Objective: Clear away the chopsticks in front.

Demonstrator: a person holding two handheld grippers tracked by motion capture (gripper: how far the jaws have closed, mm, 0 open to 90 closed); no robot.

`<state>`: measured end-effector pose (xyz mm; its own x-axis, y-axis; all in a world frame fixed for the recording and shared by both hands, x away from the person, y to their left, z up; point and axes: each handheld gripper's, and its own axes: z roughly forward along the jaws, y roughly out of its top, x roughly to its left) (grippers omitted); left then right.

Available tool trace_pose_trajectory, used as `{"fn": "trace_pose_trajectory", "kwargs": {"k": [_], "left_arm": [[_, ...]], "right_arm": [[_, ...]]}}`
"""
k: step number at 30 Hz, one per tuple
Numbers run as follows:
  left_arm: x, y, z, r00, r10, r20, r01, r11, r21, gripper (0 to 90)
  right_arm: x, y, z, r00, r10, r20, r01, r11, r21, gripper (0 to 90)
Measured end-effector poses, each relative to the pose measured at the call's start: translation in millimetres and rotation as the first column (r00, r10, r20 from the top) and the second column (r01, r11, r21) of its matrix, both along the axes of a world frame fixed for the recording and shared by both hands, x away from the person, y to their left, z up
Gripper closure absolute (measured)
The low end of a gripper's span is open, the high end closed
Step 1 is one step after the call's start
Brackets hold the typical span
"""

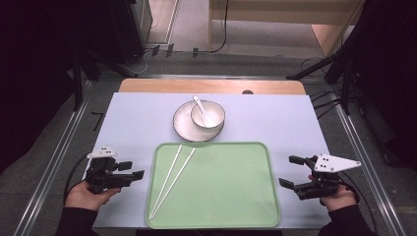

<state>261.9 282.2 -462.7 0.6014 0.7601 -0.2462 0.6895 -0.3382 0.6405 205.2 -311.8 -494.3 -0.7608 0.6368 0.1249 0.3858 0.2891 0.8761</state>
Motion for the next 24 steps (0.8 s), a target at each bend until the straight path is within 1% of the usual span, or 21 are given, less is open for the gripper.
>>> {"fn": "trace_pose_trajectory", "kwargs": {"k": [1, 2, 3, 4, 5, 7, 12, 17, 24], "left_arm": [[0.0, 0.0, 0.0, 1.0000, 0.000, 0.000, 0.000, 1.0000, 0.000, 35.2], [-1.2, 5.4, 0.7, 0.9999, 0.010, 0.006, -0.010, 0.9999, -0.007, 35.2], [-1.9, 7.7, 0.8, 0.9997, 0.017, 0.014, -0.017, 0.9998, -0.008, 35.2], [-1.9, 7.7, 0.8, 0.9997, 0.017, 0.014, -0.017, 0.9998, -0.008, 35.2], [-3.3, 11.9, 1.3, 0.9993, 0.030, 0.024, -0.030, 0.9995, -0.013, 35.2], [-3.7, 14.4, 1.8, 0.9992, 0.032, 0.025, -0.032, 0.9994, -0.013, 35.2], [-4.1, 23.7, 1.1, 0.9978, 0.059, 0.030, -0.059, 0.9980, -0.023, 35.2], [-3.7, 25.0, 0.5, 0.9972, 0.069, 0.027, -0.069, 0.9974, -0.021, 35.3], [-3.1, 23.2, -0.9, 0.9976, 0.066, 0.020, -0.066, 0.9978, -0.013, 35.2]], "right_arm": [[0.0, 0.0, 0.0, 1.0000, 0.000, 0.000, 0.000, 1.000, 0.000, 14.1], [0.0, 0.0, 0.0, 1.0000, 0.000, 0.000, 0.000, 1.000, 0.000, 14.1], [0.0, 0.0, 0.1, 1.0000, 0.000, 0.000, 0.000, 1.000, 0.000, 14.1], [0.0, 0.0, 0.1, 1.0000, 0.000, 0.000, 0.000, 1.000, 0.000, 14.1], [0.0, 0.0, 0.1, 1.0000, 0.000, 0.000, 0.000, 1.000, 0.000, 14.1], [0.0, 0.0, 0.0, 1.0000, -0.001, 0.000, 0.001, 1.000, 0.000, 14.1], [0.2, -0.2, 0.1, 1.0000, 0.000, 0.001, 0.000, 1.000, -0.001, 14.1], [0.0, 0.1, 0.0, 1.0000, 0.001, -0.002, -0.001, 1.000, -0.002, 14.1], [0.1, 0.5, -0.1, 1.0000, 0.002, -0.002, -0.002, 1.000, -0.002, 14.1]]}}
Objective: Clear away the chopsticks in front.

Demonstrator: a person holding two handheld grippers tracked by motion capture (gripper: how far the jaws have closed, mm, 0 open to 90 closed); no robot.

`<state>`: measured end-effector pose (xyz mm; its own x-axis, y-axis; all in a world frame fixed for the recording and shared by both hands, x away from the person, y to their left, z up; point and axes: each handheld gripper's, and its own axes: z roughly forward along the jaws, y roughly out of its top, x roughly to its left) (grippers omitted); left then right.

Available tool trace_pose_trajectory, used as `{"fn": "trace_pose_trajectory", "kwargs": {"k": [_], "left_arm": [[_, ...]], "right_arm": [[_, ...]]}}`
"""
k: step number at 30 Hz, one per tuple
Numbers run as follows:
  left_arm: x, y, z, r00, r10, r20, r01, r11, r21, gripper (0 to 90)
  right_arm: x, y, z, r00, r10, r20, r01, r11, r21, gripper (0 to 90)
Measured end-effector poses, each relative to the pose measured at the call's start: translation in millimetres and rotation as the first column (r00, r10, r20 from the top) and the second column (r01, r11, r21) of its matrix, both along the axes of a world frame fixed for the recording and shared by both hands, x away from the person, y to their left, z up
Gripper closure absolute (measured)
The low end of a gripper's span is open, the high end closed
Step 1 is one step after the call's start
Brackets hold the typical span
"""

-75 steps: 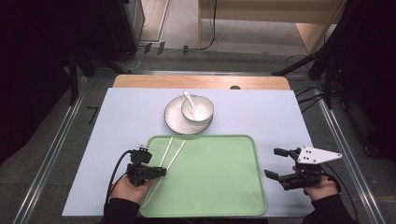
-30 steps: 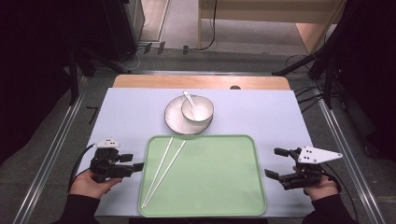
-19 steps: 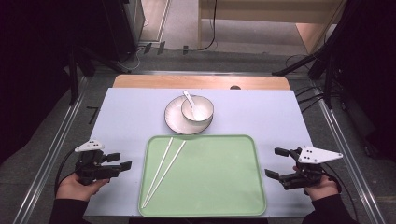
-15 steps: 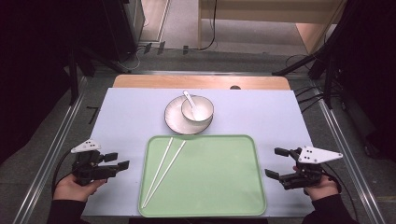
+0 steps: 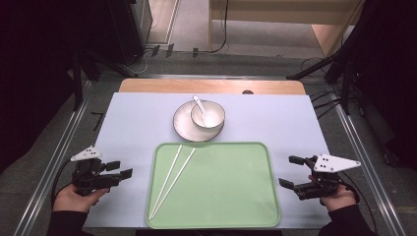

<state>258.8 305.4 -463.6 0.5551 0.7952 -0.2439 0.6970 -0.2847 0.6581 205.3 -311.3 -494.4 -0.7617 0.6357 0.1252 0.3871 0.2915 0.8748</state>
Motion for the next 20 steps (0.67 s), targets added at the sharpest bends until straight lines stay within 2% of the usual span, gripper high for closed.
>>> {"fn": "trace_pose_trajectory", "kwargs": {"k": [4, 9, 20], "left_arm": [[0.2, -1.0, -0.7, 1.0000, -0.003, -0.006, 0.003, 1.0000, 0.003, 35.2], [1.9, -3.3, -3.9, 0.9995, 0.009, -0.029, -0.009, 0.9995, 0.029, 35.2], [2.8, -4.0, -4.7, 0.9996, 0.011, -0.025, -0.011, 0.9996, 0.027, 33.3]], "right_arm": [[0.1, 0.3, -0.2, 1.0000, 0.002, 0.001, -0.002, 1.000, -0.001, 14.1], [0.1, 0.2, -0.2, 1.0000, 0.002, 0.001, -0.002, 1.000, -0.002, 14.1], [0.6, 0.3, -0.3, 1.0000, 0.005, 0.000, -0.005, 1.000, -0.004, 14.1]]}}
